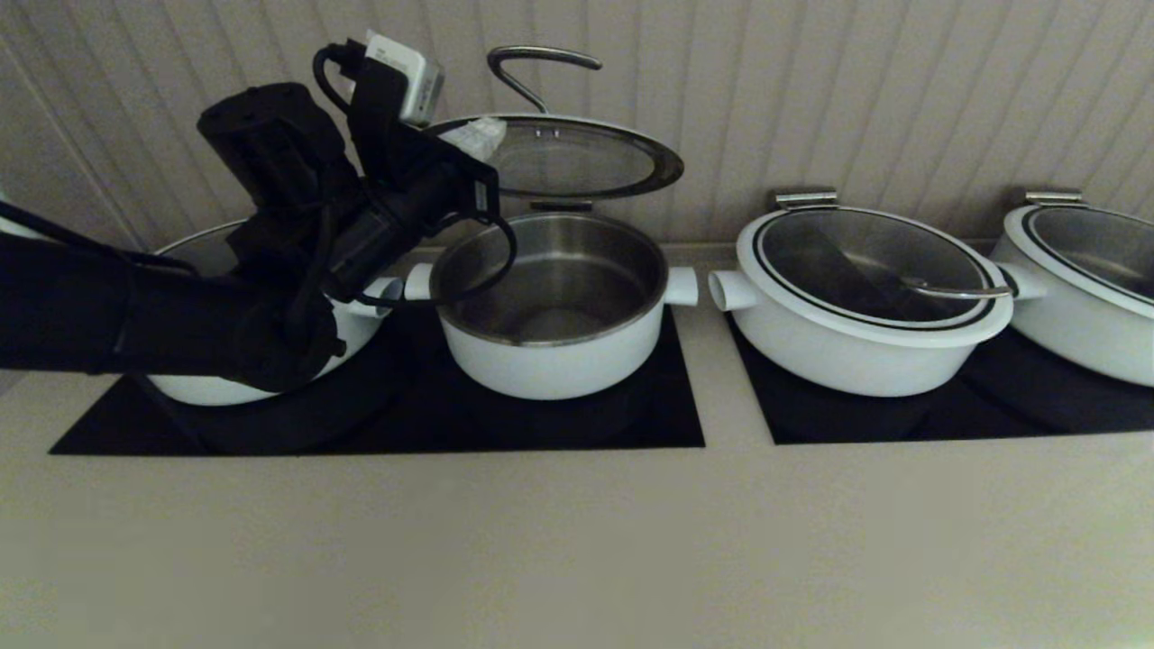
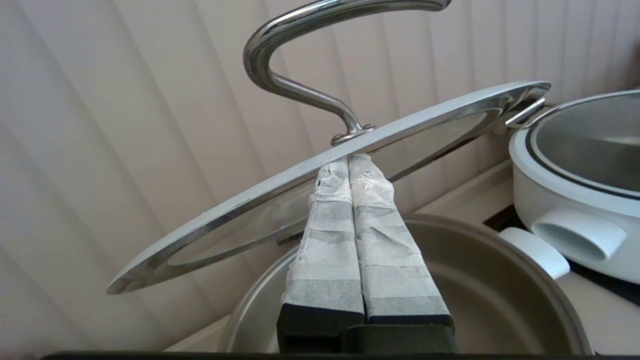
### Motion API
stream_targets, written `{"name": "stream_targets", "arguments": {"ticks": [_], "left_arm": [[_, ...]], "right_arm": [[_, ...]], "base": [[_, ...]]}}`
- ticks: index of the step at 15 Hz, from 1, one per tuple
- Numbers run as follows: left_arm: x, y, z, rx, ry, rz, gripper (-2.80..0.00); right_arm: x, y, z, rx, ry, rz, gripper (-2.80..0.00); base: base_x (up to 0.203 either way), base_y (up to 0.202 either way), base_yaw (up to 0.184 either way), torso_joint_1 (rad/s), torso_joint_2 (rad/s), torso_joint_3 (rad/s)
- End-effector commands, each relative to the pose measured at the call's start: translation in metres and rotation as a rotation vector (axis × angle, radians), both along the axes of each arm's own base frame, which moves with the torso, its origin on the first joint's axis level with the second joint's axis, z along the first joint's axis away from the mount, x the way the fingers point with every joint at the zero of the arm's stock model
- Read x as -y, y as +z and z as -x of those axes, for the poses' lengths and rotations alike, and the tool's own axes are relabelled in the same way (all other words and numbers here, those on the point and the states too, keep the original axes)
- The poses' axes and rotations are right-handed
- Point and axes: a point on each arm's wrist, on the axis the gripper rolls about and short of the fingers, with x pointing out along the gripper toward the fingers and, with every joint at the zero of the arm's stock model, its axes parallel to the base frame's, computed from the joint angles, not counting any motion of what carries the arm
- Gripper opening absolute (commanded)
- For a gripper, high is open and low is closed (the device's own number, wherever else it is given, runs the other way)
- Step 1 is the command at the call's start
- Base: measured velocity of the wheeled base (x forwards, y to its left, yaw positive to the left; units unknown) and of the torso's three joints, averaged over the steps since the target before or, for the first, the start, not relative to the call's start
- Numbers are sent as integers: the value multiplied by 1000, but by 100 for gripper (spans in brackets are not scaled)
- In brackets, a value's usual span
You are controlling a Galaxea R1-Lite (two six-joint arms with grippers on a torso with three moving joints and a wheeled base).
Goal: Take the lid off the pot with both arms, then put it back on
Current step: Open the pot lid completely, then close the pot lid
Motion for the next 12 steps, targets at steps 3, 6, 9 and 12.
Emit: {"name": "stream_targets", "arguments": {"ticks": [3,6,9,12], "left_arm": [[2,-5,-5,-7,0,-5,-280],[4,-2,-9,41,0,15,-280],[6,1,-16,83,2,31,-280],[6,6,-19,103,6,39,-280]], "right_arm": [[0,0,0,0,1,1,-280],[0,0,0,0,1,1,-280],[0,0,0,0,1,1,-280],[0,0,0,0,1,1,-280]], "base": [[0,0,0,0,0,0],[0,0,0,0,0,0],[0,0,0,0,0,0],[0,0,0,0,0,0]]}}
